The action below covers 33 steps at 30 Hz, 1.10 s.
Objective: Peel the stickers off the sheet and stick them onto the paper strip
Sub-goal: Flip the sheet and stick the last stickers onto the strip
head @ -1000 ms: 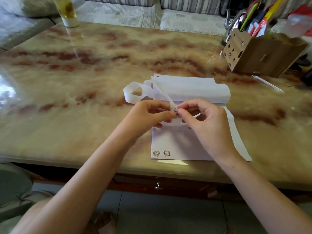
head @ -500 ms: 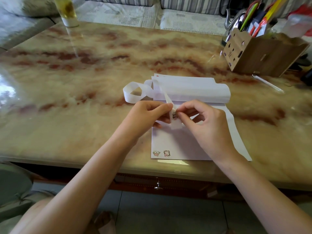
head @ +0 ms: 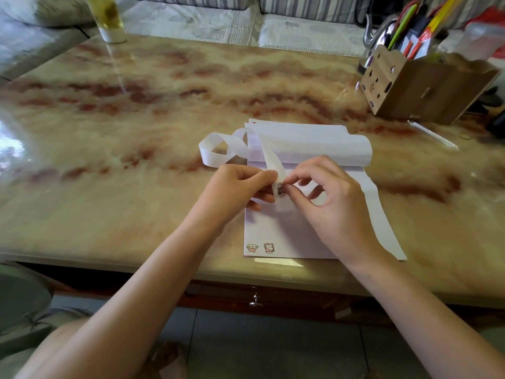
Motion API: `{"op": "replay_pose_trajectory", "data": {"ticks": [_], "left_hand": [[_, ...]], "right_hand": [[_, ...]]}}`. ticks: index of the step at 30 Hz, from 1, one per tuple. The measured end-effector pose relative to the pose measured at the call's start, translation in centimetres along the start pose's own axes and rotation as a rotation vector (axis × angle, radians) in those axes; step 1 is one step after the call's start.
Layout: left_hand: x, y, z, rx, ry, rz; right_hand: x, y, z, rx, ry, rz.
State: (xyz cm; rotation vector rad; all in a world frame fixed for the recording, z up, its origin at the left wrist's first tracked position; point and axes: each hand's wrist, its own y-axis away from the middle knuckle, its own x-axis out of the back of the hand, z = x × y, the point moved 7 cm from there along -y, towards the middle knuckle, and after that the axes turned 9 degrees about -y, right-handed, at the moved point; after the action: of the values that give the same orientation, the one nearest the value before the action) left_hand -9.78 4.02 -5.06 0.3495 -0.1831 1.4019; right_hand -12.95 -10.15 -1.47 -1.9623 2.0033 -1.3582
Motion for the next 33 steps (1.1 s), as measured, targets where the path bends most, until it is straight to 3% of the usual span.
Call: {"op": "replay_pose_trajectory", "data": {"ticks": [8,13,16,21,33], "left_hand": [[0.2,-0.4,-0.3,-0.031,-0.047,0.024],[0.7,-0.7,-0.6,-0.048,-0.127,0.092],[1.0,-0.8,-0.9,-0.045,-0.148,0.126],[0.9,-0.9,-1.2,-0.027,-0.174,0.107],[0.6,-1.0,-1.7,0.006,-0.197,0.08]], "right_hand": [[0.1,0.3,-0.5,-0.078,-0.032,-0.043],[0.5,0.8,0.1,-0.39,-0.323,-0.128],[0.0,1.7,0.9,-0.593,-0.459,-0.266],[-0.9,3.7,1.8,-0.822,-0.443,-0.415],[-1.2,4.1,2.1,-0.824,-0.354,-0.437]]}}
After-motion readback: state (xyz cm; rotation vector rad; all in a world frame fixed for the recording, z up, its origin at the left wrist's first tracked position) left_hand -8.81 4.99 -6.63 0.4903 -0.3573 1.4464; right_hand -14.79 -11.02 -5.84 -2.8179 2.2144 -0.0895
